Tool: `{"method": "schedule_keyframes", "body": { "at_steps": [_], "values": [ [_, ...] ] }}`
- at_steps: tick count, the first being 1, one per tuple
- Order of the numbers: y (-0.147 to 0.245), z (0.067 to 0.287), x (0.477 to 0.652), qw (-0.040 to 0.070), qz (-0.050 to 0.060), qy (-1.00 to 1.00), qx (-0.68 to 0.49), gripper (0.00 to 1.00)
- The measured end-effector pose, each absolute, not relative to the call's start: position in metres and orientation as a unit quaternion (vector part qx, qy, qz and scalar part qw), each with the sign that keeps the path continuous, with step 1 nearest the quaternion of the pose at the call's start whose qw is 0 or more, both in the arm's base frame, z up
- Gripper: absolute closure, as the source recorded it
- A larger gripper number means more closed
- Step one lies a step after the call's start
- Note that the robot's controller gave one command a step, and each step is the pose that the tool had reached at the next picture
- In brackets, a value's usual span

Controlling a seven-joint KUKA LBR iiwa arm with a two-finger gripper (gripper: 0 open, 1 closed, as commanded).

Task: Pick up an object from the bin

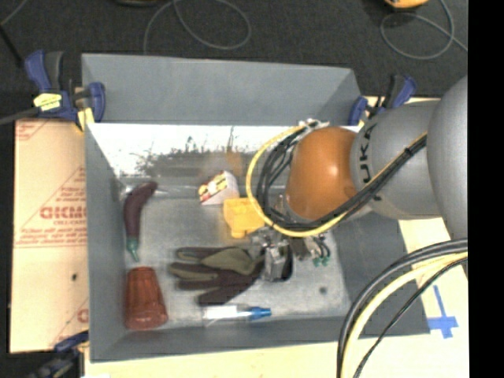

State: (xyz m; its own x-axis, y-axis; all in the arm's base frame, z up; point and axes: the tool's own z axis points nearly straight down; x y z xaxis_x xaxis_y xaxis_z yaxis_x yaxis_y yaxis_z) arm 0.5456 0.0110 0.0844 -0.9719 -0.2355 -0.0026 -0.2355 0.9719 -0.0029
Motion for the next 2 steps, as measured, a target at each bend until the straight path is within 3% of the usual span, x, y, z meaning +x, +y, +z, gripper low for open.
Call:
{"method": "schedule_keyframes", "body": {
  "at_steps": [1,2],
  "values": [
    [0.011,0.084,0.546,0.001,-0.001,0.993,-0.119,1.0],
    [0.021,0.229,0.557,0.004,-0.002,0.992,-0.126,1.0]
  ]
}}
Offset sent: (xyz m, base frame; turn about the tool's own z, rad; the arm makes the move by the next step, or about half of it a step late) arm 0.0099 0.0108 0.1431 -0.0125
